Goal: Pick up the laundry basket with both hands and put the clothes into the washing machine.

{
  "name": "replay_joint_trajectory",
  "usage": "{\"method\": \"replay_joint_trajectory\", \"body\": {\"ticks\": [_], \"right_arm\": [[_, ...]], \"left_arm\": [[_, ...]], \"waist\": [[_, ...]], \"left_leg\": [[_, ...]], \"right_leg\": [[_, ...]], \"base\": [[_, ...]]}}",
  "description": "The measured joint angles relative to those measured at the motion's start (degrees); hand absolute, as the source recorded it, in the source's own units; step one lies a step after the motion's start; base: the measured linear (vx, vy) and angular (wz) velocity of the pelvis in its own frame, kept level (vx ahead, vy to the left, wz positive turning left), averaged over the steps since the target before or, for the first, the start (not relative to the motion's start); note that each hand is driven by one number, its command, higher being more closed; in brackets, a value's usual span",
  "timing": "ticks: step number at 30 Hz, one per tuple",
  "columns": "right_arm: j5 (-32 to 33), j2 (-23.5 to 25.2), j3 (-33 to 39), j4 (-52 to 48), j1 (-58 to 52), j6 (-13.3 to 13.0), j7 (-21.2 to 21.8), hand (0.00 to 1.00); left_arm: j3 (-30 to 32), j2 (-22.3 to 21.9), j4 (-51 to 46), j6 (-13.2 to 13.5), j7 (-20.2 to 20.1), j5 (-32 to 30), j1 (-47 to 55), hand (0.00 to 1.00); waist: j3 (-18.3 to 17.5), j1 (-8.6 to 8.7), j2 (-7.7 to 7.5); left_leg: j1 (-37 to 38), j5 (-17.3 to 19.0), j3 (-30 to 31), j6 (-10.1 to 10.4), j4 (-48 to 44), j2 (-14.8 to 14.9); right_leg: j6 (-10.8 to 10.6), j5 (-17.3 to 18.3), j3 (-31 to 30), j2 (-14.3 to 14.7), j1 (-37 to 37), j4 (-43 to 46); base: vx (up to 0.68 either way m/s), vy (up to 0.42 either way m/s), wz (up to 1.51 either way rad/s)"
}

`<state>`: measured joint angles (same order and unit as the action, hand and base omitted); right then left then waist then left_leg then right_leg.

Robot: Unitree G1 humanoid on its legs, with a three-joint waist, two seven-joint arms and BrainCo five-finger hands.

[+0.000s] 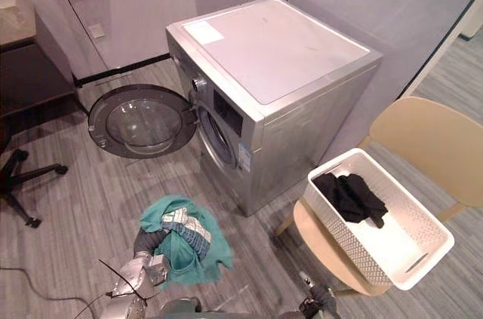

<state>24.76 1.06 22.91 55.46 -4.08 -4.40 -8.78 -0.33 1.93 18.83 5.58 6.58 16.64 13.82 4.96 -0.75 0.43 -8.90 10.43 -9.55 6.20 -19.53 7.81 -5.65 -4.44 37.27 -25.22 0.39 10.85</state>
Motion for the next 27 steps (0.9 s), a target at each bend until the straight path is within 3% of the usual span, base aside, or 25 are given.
{"method": "replay_joint_trajectory", "body": {"ticks": [3, 4, 5, 6, 7, 9, 10, 11, 12, 13, 14, 15, 16, 17, 18, 20, 21, 22, 23, 24, 25, 26, 27], "right_arm": [[0.1, -0.1, 2.0, -0.4, -1.7, 0.4, -0.1, 0.00], [0.2, -0.2, 2.1, -1.5, -3.0, 0.3, -0.1, 0.00], [0.5, 0.4, 2.3, -2.3, -3.8, 0.3, 0.0, 0.00], [0.7, 2.4, 2.5, -2.9, -4.4, 0.2, 0.2, 0.00], [1.7, 3.4, 1.8, -1.9, -4.7, 0.4, 0.5, 0.00], [3.5, 4.0, 1.9, -1.2, -4.7, 0.2, 1.3, 0.00], [4.7, 4.1, 3.3, -1.0, -5.1, 0.1, 1.3, 0.00], [5.2, 4.2, 4.5, -0.9, -5.5, -0.4, 1.3, 0.00], [6.6, 4.2, 6.7, -0.8, -6.7, -1.3, 1.1, 0.00], [7.0, 4.1, 7.0, -0.8, -7.3, -1.6, 1.1, 0.00], [7.5, 3.7, 7.9, 0.2, -7.7, -1.0, 1.3, 0.00], [8.0, 4.3, 7.6, 1.5, -8.5, -0.4, 1.0, 0.00], [8.6, 4.3, 7.7, 2.0, -9.7, -0.6, 0.4, 0.00], [8.9, 3.7, 8.1, 1.4, -10.2, -1.1, 0.1, 0.00], [9.5, 2.8, 8.4, 0.4, -11.7, -2.1, 0.0, 0.00], [10.2, 3.1, 7.4, 0.2, -11.1, -1.7, 0.0, 0.00], [10.6, 3.6, 5.3, 0.1, -10.5, -1.3, 0.2, 0.00], [10.7, 2.9, 5.6, -0.9, -10.0, -1.5, 0.0, 0.00], [10.8, 2.8, 5.9, -1.1, -9.7, -1.5, -0.1, 0.00], [10.9, 2.8, 5.6, -1.5, -9.6, -1.5, -0.2, 0.00], [11.2, 2.4, 4.7, -3.2, -9.7, -1.8, -0.2, 0.00], [11.2, 2.3, 3.7, -3.7, -9.7, -1.9, -0.3, 0.00], [11.2, 2.7, 1.6, -5.2, -9.3, -1.9, -0.7, 0.00]], "left_arm": [[-0.9, -2.7, -0.1, -0.1, -0.1, 0.0, 2.4, 1.00], [-1.5, -3.4, -0.3, 0.1, -0.1, 0.0, 4.0, 1.00], [-1.4, -3.4, -0.3, 0.1, -0.1, -0.1, 4.4, 1.00], [-0.3, -2.8, -0.3, 0.4, 0.0, -0.4, 4.7, 1.00], [-0.2, -2.5, -0.2, 0.4, -0.1, -0.6, 4.8, 1.00], [-2.1, -2.2, -0.4, 0.1, -0.5, -1.6, 4.9, 1.00], [-3.5, -1.8, -0.5, -0.4, -0.9, -1.9, 4.2, 1.00], [-4.3, -1.8, -0.6, -0.5, -1.3, -2.3, 3.8, 1.00], [-6.1, -2.4, -0.9, -0.7, -1.7, -3.0, 3.2, 1.00], [-6.9, -3.1, -0.7, -1.1, -1.7, -3.5, 2.2, 1.00], [-7.5, -3.9, -0.1, -1.5, -2.1, -3.9, -0.5, 1.00], [-7.5, -3.8, 0.4, -1.4, -2.2, -3.9, -2.6, 1.00], [-7.9, -3.3, -1.0, -0.8, -2.6, -3.9, -3.6, 1.00], [-8.4, -3.6, -1.0, -0.6, -2.7, -3.9, -3.9, 1.00], [-10.5, -5.1, -1.0, -0.6, -2.8, -3.9, -3.8, 1.00], [-11.3, -4.7, -1.0, -0.7, -2.8, -3.9, -2.7, 1.00], [-11.3, -4.9, -1.1, -0.7, -2.7, -3.9, -1.8, 1.00], [-11.4, -5.4, -1.7, -0.8, -2.7, -3.8, -1.1, 1.00], [-11.3, -5.4, -2.2, -0.9, -2.7, -3.8, -0.6, 1.00], [-11.3, -5.4, -3.0, -0.9, -2.7, -3.8, 0.0, 1.00], [-10.1, -5.3, -4.0, -0.9, -2.7, -3.8, 0.6, 1.00], [-9.5, -5.3, -4.1, -0.9, -2.6, -3.8, 0.6, 1.00], [-8.5, -5.2, -4.3, -0.9, -2.6, -3.8, 0.8, 1.00]], "waist": [[-0.2, -0.06, 0.95], [-0.4, -0.17, 1.71], [-0.2, 0.02, 2.11], [-0.8, 0.38, -0.56], [-1.2, 0.40, -3.07], [-1.6, -0.02, -4.99], [-2.3, 0.63, -6.79], [-2.0, 1.38, -7.23], [-2.1, 1.84, -5.44], [-1.2, 2.91, -4.30], [0.6, 3.79, -2.54], [0.0, 4.86, -3.15], [-0.6, 5.47, -6.60], [-0.6, 6.36, -6.14], [-1.6, 6.34, -2.54], [-3.2, 5.79, -1.24], [-3.8, 6.05, -0.36], [-3.0, 6.12, 1.26], [-2.8, 5.91, 1.53], [-2.9, 5.60, 2.21], [-2.5, 4.26, 2.83], [-2.3, 3.75, 2.71], [-2.4, 2.81, 1.87]], "left_leg": [[1.5, 0.1, 4.3, -1.9, 2.4, -1.8], [3.3, -0.5, 6.2, -2.2, 3.9, -1.8], [3.5, -0.6, 7.7, -2.4, 4.2, -1.7], [3.2, -0.9, 9.7, -2.5, 4.9, -2.1], [2.4, -1.3, 11.0, -1.8, 4.9, -3.0], [-0.1, -1.8, 11.9, -1.1, 4.1, -4.4], [-1.6, -2.2, 13.5, -0.7, 3.2, -5.5], [-3.2, -1.8, 12.8, -1.8, 0.3, -5.9], [-4.4, 0.6, 8.6, -4.8, -6.5, -6.7], [-3.8, 1.8, 8.5, -6.4, -6.2, -5.9], [-1.4, 1.6, 12.2, -6.3, -3.1, -5.6], [1.4, -0.8, 14.9, -4.4, 2.7, -5.2], [1.9, 0.2, 16.9, -4.9, -1.5, -8.5], [1.8, 1.8, 17.5, -4.8, -6.6, -8.7], [2.9, 7.9, 18.7, -2.4, -7.3, -5.5], [3.8, 8.5, 18.3, -1.9, -6.7, -4.4], [2.8, 9.1, 18.4, 0.1, -10.8, -4.6], [-0.8, 8.3, 18.7, 5.5, -22.1, -3.6], [-2.4, 7.0, 18.6, 7.9, -26.6, -3.1], [-4.1, 4.8, 17.8, 8.7, -31.1, -2.2], [-6.6, -1.8, 14.8, 8.5, -39.4, 0.0], [-7.5, -5.5, 13.8, 8.4, -41.9, 0.7], [-10.0, -9.4, 11.7, 6.9, -46.8, 2.1]], "right_leg": [[9.6, -1.7, -11.8, -0.2, -0.5, 6.5], [9.2, -0.2, -20.7, 1.6, -2.2, 11.2], [6.8, 3.5, -25.2, 3.8, -3.0, 13.6], [4.0, 10.5, -32.2, 9.5, -4.7, 16.7], [4.1, 15.1, -34.8, 13.3, -5.3, 15.9], [3.7, 19.2, -37.8, 13.8, -2.9, 9.1], [-0.5, 20.1, -36.9, 13.4, -1.6, 4.2], [-0.7, 19.7, -35.8, 13.0, -1.6, 4.1], [-2.7, 18.4, -34.1, 13.2, -0.7, 5.9], [-2.5, 18.5, -32.8, 13.9, -0.9, 9.4], [1.2, 21.1, -33.6, 15.7, -6.1, 21.1], [4.1, 22.9, -34.5, 20.6, -7.9, 18.7], [6.9, 20.3, -34.5, 21.3, -9.8, 12.8], [6.3, 19.4, -34.5, 21.6, -9.5, 15.3], [6.1, 20.9, -31.9, 23.8, -8.6, 16.0], [6.0, 21.6, -32.4, 25.1, -7.9, 15.6], [6.5, 22.4, -32.2, 25.4, -6.9, 14.8], [6.6, 23.4, -32.6, 26.6, -4.8, 15.0], [6.7, 23.7, -33.0, 27.1, -4.0, 15.0], [7.0, 24.0, -33.5, 27.7, -3.1, 14.9], [7.8, 24.5, -36.2, 29.3, -1.1, 14.6], [7.9, 24.5, -37.4, 29.7, -0.2, 14.0], [8.6, 24.4, -40.0, 29.8, 2.0, 12.5]], "base": [[-0.10, 0.073, 0.75], [-0.03, 0.069, 0.74], [-0.03, -0.047, 0.84], [-0.01, -0.160, 0.89], [0.00, -0.179, 0.77], [0.00, -0.083, 0.48], [0.00, -0.062, 0.61], [0.14, -0.082, 0.76], [0.15, -0.035, 0.71], [0.19, -0.034, 1.02], [0.06, -0.119, 1.24], [0.18, -0.141, 1.36], [0.21, -0.157, 1.23], [0.37, -0.062, 1.06], [0.30, -0.036, 0.59], [0.27, -0.034, 0.00], [0.25, -0.063, -0.12], [0.20, -0.033, -0.08], [0.14, -0.024, -0.26], [0.21, -0.009, -0.68], [0.21, -0.005, -0.82], [0.26, 0.007, -1.14], [0.26, 0.023, -0.94]]}}
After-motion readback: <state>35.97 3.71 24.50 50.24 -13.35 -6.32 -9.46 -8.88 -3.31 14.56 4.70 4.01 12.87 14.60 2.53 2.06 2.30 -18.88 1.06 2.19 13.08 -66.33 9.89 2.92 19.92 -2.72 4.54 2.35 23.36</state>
